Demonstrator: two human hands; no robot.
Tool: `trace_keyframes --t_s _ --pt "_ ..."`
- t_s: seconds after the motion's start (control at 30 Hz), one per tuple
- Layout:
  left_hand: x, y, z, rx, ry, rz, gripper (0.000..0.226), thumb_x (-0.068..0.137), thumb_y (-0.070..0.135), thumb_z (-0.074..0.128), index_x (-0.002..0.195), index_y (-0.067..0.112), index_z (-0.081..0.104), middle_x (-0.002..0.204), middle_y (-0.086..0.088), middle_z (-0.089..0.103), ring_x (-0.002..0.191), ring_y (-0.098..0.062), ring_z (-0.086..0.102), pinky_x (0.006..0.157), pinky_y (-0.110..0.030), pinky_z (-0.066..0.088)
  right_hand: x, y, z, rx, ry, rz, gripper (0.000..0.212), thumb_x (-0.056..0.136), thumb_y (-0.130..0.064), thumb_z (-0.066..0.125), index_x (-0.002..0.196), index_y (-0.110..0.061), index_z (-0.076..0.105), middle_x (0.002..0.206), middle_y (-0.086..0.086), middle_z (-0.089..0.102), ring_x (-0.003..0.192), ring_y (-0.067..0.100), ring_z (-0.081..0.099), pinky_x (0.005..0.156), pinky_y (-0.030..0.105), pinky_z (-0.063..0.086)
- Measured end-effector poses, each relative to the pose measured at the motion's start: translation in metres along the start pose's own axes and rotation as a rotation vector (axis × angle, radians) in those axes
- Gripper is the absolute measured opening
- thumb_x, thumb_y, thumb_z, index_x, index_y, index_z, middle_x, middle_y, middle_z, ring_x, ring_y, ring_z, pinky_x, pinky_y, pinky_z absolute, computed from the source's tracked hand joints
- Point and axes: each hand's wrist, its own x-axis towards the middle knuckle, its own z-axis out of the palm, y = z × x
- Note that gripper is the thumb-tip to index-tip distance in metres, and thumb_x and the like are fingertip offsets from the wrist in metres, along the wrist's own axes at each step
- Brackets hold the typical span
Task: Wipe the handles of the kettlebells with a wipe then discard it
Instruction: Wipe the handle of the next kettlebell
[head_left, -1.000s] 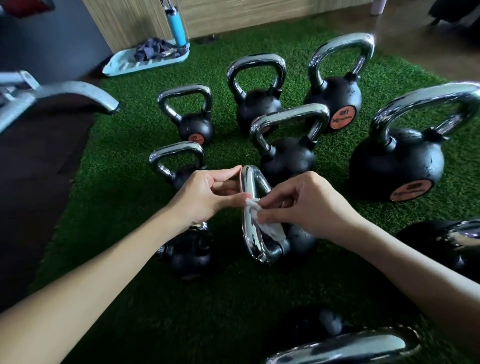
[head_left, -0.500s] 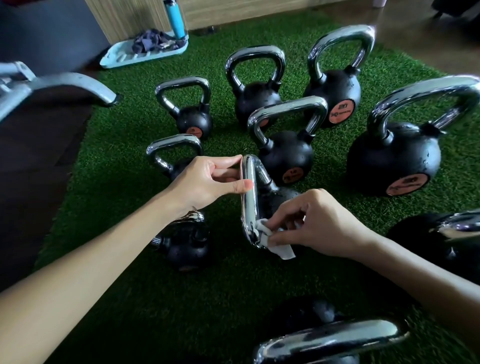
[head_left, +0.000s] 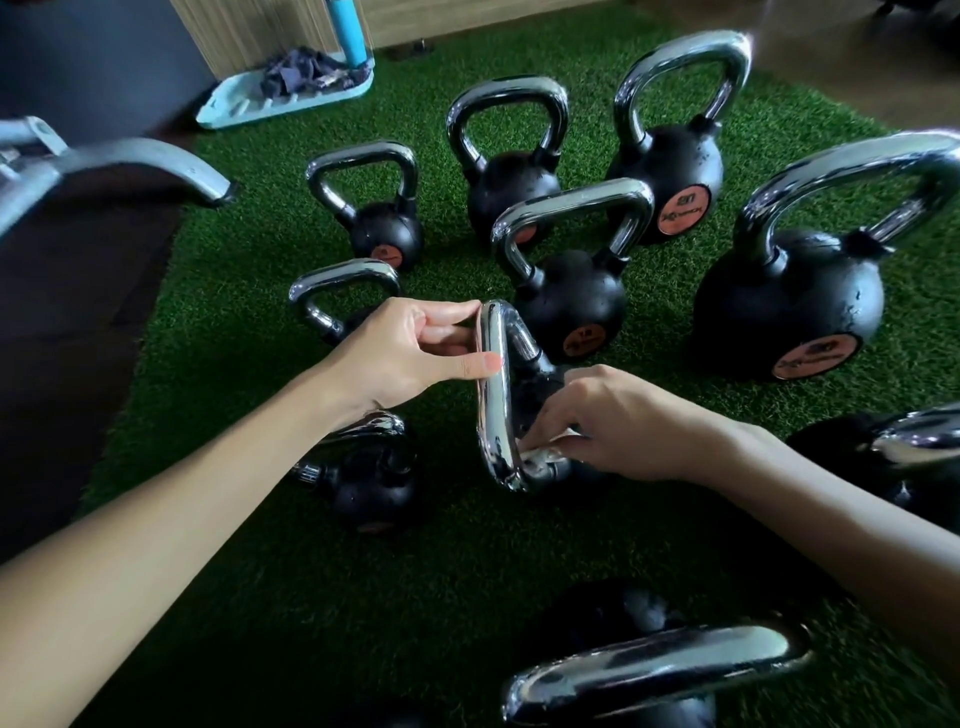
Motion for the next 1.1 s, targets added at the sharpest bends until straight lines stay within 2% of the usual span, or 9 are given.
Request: trace_keyframes --t_s 0.17,0.3,0.5,0.6,0.67,0.8,0.9,1.0,1.1 --pt "-0.002 -0.003 -0.001 -0.001 -0.002 0.001 0.103 0.049 0.071 0.088 0.140 0.032 0.058 0.120 0.015 0.073 0.121 0.002 0.061 0.118 -0.040 0.035 0.000 0.001 -0.001 0.285 -0.009 0.209 0.019 0.080 -0.009 0.083 0.097 -0.019 0.082 0.064 -0.030 0.067 0.061 -0.016 0.059 0.061 0.002 0.039" --pt "-0.002 -0.007 -0.004 0.005 -0.004 -0.004 0.102 0.051 0.073 0.088 0.140 0.034 0.058 0.129 0.012 0.069 0.128 -0.002 0.057 0.119 -0.044 0.035 0.001 -0.003 0.002 0.519 0.013 0.260 0.017 0.081 -0.009 0.083 0.098 -0.012 0.081 0.076 -0.017 0.076 0.067 -0.008 0.064 0.064 0.006 0.044" --pt "-0.004 -0.009 -0.003 0.049 0.001 -0.002 0.099 0.055 0.068 0.086 0.143 0.032 0.055 0.128 0.016 0.069 0.125 0.007 0.055 0.120 -0.037 0.030 0.005 -0.003 0.002 0.527 -0.121 0.350 0.020 0.081 -0.006 0.081 0.100 -0.013 0.081 0.075 -0.014 0.075 0.064 -0.006 0.061 0.061 0.006 0.042" --pt "-0.005 -0.011 -0.003 0.076 0.018 -0.017 0.096 0.058 0.068 0.085 0.143 0.035 0.054 0.132 0.017 0.065 0.129 0.007 0.052 0.119 -0.034 0.028 0.009 -0.006 0.010 0.736 0.003 0.461 0.022 0.077 -0.004 0.083 0.098 -0.008 0.080 0.089 0.006 0.079 0.074 0.007 0.068 0.069 0.015 0.052" --pt "-0.006 -0.011 -0.002 0.084 0.030 -0.018 0.095 0.060 0.066 0.084 0.144 0.035 0.053 0.137 0.017 0.062 0.131 0.009 0.049 0.116 -0.028 0.026 0.016 -0.005 0.010 0.840 0.139 0.550 0.021 0.077 -0.006 0.083 0.098 -0.006 0.080 0.086 0.007 0.079 0.072 0.008 0.069 0.072 0.016 0.055" --pt "-0.006 -0.009 -0.003 0.129 0.017 -0.010 0.092 0.062 0.059 0.082 0.145 0.032 0.053 0.136 0.018 0.062 0.127 0.015 0.048 0.103 -0.010 0.025 0.038 0.000 -0.003 0.944 0.347 0.632 0.025 0.076 -0.013 0.084 0.100 -0.009 0.080 0.068 -0.005 0.073 0.051 -0.003 0.058 0.060 0.012 0.045" --pt "-0.007 -0.008 -0.004 0.148 0.022 -0.014 0.089 0.065 0.057 0.083 0.145 0.031 0.053 0.138 0.019 0.059 0.128 0.013 0.049 0.107 -0.014 0.026 0.036 -0.005 -0.004 0.861 0.217 0.697 0.024 0.076 -0.012 0.085 0.099 -0.009 0.080 0.058 -0.007 0.065 0.040 0.000 0.045 0.039 0.011 0.032" --pt "-0.008 -0.009 -0.004 0.148 0.029 -0.017 0.091 0.063 0.059 0.082 0.144 0.033 0.053 0.141 0.018 0.057 0.130 0.009 0.049 0.108 -0.019 0.026 0.024 -0.006 0.006 0.877 0.037 0.708 0.018 0.076 -0.010 0.083 0.094 -0.009 0.080 0.062 0.000 0.063 0.045 0.006 0.036 0.042 0.017 0.024" --pt "-0.009 -0.007 -0.005 0.155 0.030 -0.022 0.092 0.062 0.060 0.081 0.144 0.033 0.053 0.139 0.018 0.059 0.129 0.010 0.048 0.107 -0.018 0.026 0.032 -0.007 0.009 1.015 0.115 0.738 0.005 0.080 -0.009 0.079 0.080 -0.014 0.079 0.052 -0.005 0.059 0.040 0.003 0.035 0.038 0.014 0.024"
